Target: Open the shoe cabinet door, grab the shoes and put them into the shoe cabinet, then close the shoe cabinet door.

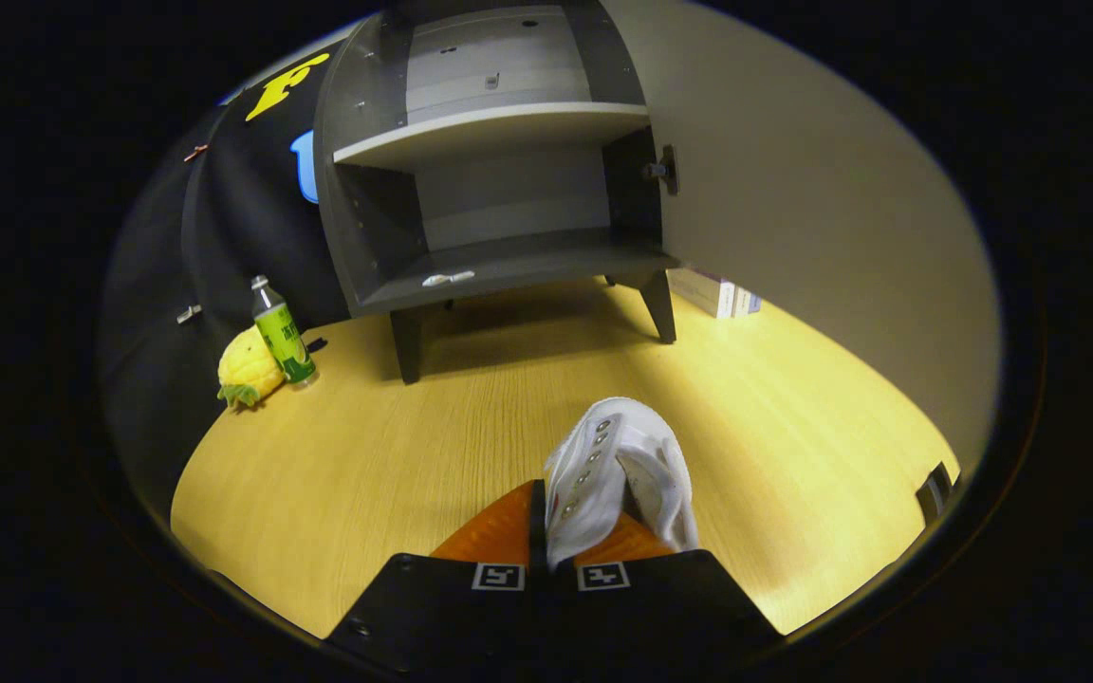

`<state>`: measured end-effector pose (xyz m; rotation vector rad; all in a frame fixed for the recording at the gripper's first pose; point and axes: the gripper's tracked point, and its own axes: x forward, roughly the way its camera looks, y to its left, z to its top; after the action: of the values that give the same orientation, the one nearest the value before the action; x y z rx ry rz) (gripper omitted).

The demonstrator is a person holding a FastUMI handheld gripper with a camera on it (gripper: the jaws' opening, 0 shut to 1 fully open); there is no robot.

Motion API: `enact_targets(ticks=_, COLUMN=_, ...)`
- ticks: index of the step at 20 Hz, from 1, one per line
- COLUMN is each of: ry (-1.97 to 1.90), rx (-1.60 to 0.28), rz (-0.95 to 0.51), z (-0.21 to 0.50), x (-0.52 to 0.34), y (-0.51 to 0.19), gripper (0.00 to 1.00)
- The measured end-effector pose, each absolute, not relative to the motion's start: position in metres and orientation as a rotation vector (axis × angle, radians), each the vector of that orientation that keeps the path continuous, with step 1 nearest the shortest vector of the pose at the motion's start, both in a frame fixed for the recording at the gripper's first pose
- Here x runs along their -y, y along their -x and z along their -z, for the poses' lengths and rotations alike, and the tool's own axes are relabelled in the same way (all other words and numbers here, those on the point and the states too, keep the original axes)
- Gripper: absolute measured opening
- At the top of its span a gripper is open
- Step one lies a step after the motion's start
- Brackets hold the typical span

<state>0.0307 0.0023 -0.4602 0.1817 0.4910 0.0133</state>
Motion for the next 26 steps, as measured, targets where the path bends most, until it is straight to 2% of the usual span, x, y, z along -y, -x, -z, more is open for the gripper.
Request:
enact_targets(ticks=13, ry=-0.164, rx=-0.289, rz=-0.074, z=0.216, x=-0.001, y=-0.056, gripper=0.05)
enact_targets(ticks=20, ry=-0.171, rx=-0.256, rz=-0.104, z=0.141, x=-0.010, y=-0.126, gripper=0.05)
enact_targets(ticks=26, ry=-0.149, rx=-0.302, rz=-0.151, z=0.124, x=-0.031, y=-0.221, gripper=0.05)
